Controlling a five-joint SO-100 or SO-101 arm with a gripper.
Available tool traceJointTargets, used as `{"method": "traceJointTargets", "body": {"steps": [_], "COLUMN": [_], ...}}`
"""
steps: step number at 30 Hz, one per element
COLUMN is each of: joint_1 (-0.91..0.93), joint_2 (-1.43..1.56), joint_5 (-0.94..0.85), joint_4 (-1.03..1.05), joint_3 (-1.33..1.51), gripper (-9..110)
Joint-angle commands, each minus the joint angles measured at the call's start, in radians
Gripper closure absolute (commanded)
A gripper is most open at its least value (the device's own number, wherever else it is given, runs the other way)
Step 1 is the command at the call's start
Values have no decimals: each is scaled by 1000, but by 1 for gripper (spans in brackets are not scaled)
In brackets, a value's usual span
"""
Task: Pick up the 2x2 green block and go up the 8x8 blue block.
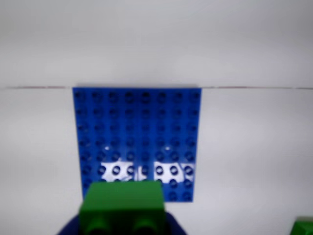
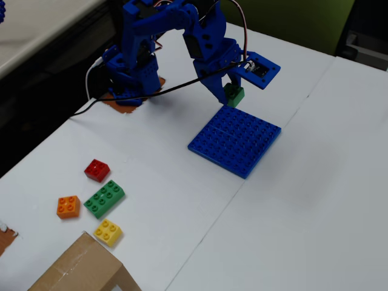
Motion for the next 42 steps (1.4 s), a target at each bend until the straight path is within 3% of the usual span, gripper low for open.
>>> {"method": "traceJointTargets", "body": {"steps": [1, 42], "joint_1": [11, 8], "joint_2": [49, 32], "joint_5": [-3, 0], "joint_4": [38, 37], "joint_3": [-21, -43], "gripper": [101, 101]}}
